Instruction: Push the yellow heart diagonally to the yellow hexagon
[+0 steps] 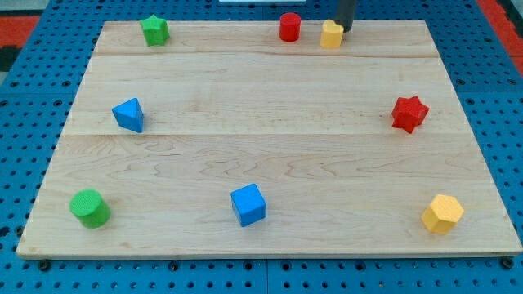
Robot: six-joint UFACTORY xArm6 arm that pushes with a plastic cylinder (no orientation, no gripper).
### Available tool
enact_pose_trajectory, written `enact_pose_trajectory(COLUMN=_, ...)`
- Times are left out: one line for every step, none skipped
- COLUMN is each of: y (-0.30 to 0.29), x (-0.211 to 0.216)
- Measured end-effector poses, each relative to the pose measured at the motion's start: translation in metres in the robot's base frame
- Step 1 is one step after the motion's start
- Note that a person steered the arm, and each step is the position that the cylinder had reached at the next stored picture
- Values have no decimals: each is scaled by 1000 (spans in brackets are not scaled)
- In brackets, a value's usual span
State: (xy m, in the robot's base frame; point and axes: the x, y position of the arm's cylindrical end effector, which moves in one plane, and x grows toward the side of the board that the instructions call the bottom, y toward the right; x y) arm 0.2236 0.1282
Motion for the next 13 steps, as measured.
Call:
enact_pose_trajectory(y=-21, x=4)
enact_pose_trajectory(y=-34, x=-10)
enact_pose_trajectory(y=-44, x=31)
enact_pose_trajectory(y=-43, x=72)
enact_pose_trajectory(y=-47, x=56)
enact_pose_trajectory(y=-47, x=54)
enact_pose_trajectory(y=-45, x=54)
enact_pose_trajectory(y=-45, x=56)
enact_pose_trajectory(y=-45, x=86)
enact_pose_trajectory(y=-44, x=102)
enact_pose_trajectory(y=-43, x=103)
enact_pose_trajectory(y=-43, x=100)
enact_pose_trajectory(y=-43, x=95)
